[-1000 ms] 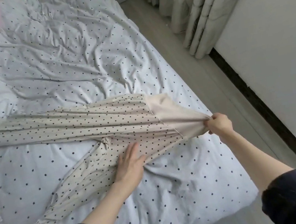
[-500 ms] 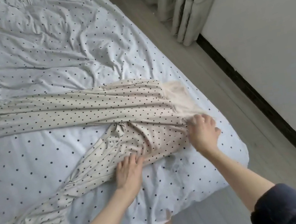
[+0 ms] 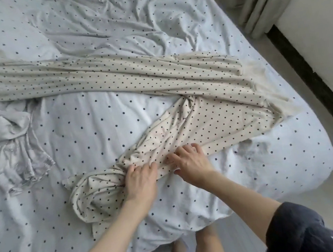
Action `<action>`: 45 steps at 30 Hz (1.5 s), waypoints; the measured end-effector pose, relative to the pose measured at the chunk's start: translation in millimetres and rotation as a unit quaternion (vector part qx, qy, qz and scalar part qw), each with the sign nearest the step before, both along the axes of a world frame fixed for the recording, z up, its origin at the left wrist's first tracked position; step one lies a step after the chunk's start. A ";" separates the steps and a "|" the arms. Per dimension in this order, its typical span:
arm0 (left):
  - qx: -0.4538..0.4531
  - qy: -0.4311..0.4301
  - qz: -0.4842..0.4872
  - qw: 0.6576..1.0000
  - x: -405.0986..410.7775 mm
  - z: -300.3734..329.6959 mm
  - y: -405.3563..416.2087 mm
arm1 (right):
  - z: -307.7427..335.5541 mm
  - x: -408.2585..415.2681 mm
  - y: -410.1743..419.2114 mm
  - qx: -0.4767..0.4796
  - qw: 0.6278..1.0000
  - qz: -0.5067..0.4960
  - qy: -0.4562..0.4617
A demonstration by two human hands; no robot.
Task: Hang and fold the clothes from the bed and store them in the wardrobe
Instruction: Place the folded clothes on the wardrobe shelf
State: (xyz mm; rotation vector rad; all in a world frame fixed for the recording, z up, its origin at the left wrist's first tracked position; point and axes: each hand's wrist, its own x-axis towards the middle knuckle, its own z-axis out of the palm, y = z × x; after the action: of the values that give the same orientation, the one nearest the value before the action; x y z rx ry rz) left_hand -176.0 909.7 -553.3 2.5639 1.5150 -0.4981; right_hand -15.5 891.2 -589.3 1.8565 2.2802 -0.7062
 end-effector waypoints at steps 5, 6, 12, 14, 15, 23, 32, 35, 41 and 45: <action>-0.008 0.036 0.043 0.998 -79.9 2.1 -27.0 | -3.6 -21.6 -18.2 -0.009 0.998 -0.018 -0.066; -0.004 0.038 0.038 0.999 -90.9 6.6 -26.7 | -4.1 -18.3 -21.3 -0.007 0.997 -0.034 -0.074; -0.175 -0.095 -0.012 0.980 -139.8 5.1 -75.2 | 7.3 -22.3 -37.0 -0.097 0.977 -0.072 -0.178; -0.181 -0.159 0.009 0.971 -148.4 -0.7 -84.5 | 15.8 -32.4 -34.6 -0.097 0.975 -0.113 -0.164; -0.168 -0.205 0.047 0.963 -152.5 0.6 -82.6 | 20.9 -37.8 -31.9 -0.069 0.978 -0.132 -0.146; -0.061 -0.296 0.377 0.876 -206.7 -12.1 5.4 | 48.9 -141.2 15.3 0.090 0.996 -0.015 -0.002; -0.195 -0.548 0.578 0.572 -237.2 -6.6 22.9 | 46.5 -163.7 24.6 -0.026 0.998 0.011 -0.047; -0.124 -0.658 0.570 0.477 -281.1 25.7 25.6 | 51.8 -171.6 33.0 -0.049 0.996 0.019 -0.066; 0.132 -0.621 0.613 0.471 -381.4 59.3 25.1 | 57.6 -237.2 49.8 -0.062 0.995 0.075 -0.021; 0.137 -0.599 0.602 0.510 -416.7 50.0 9.0 | 53.5 -270.5 59.5 -0.062 0.994 0.092 -0.019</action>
State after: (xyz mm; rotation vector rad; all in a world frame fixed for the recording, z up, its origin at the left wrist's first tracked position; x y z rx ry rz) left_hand -592.7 918.7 -503.3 0.6273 1.9814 1.3953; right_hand -286.0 950.6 -535.8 1.5674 2.2895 -0.7589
